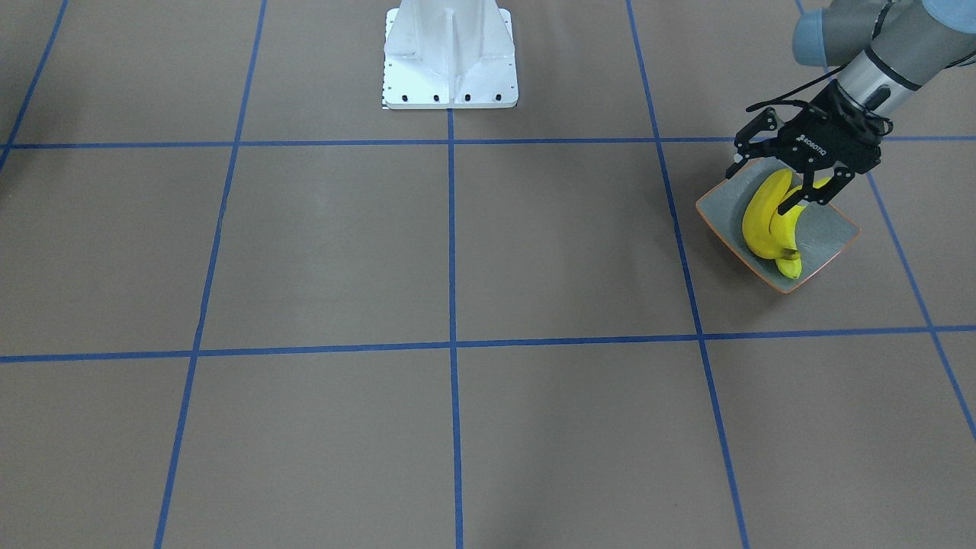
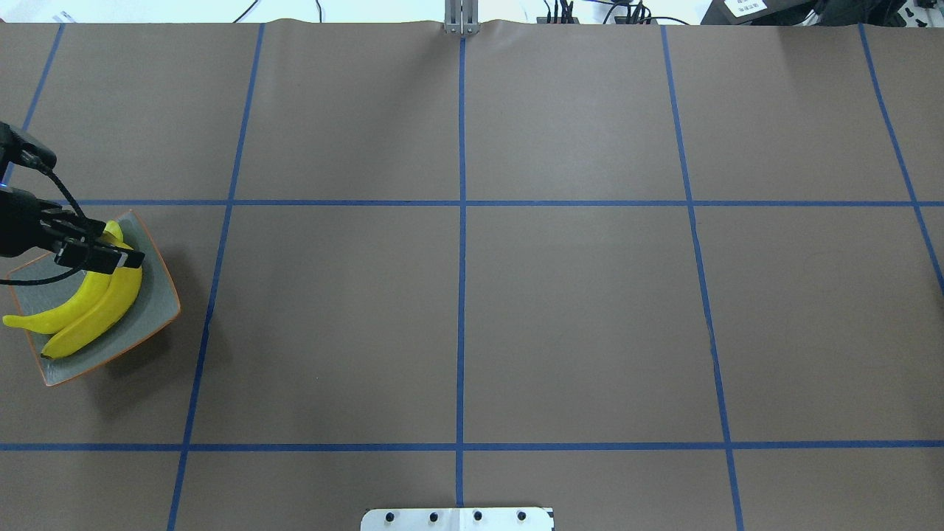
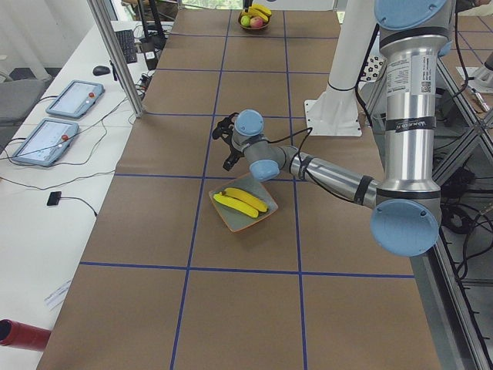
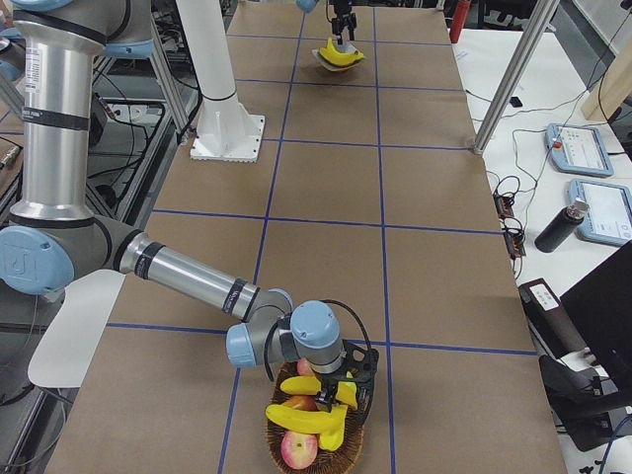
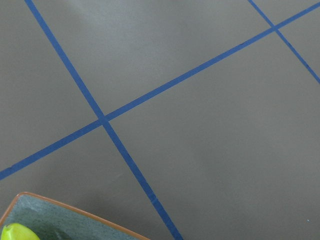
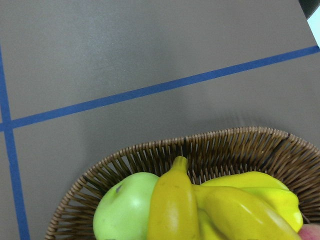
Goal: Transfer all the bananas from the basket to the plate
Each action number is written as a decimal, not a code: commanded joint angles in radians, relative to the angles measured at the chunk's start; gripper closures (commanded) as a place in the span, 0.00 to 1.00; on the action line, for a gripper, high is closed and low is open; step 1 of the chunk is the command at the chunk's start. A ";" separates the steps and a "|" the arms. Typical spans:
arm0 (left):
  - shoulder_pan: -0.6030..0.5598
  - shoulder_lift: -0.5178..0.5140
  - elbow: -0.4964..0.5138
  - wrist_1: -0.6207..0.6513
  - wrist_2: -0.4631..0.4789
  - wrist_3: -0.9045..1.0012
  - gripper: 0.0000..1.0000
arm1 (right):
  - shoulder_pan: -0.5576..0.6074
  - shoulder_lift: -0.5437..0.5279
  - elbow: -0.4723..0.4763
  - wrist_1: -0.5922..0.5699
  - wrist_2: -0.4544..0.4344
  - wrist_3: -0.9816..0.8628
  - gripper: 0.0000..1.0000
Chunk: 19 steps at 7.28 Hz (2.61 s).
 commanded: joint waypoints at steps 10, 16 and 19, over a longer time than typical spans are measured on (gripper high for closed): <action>0.001 -0.003 0.009 0.002 0.002 -0.005 0.00 | 0.084 -0.023 0.080 0.049 -0.082 -0.185 1.00; 0.009 -0.067 0.017 0.001 0.003 -0.106 0.00 | -0.092 0.225 0.097 0.054 -0.057 0.103 1.00; 0.017 -0.217 0.048 0.002 0.002 -0.253 0.00 | -0.309 0.331 0.155 0.110 -0.033 0.522 1.00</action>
